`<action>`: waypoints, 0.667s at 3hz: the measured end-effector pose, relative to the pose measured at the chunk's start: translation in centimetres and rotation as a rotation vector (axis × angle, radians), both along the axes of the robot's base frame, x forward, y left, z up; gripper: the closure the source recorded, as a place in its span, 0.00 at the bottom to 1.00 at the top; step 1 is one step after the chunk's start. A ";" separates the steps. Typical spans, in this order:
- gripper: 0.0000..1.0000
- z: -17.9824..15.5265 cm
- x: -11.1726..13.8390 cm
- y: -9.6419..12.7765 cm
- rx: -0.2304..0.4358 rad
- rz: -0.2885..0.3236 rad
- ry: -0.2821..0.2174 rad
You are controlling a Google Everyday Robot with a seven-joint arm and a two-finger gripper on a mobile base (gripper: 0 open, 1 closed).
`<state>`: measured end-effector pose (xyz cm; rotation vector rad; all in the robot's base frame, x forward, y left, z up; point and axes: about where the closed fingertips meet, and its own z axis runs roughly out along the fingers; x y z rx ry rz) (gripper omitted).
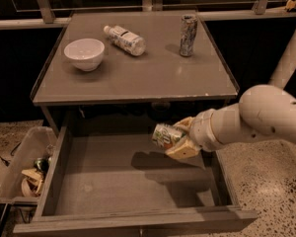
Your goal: Place 7up can into top drawer
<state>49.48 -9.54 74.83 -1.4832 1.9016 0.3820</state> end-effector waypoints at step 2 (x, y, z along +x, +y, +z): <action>1.00 -12.0 3.9 -1.3 -0.017 -0.106 0.091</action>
Offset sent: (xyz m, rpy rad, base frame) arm 0.0756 -0.0252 -0.1820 -0.0176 0.1093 -0.1933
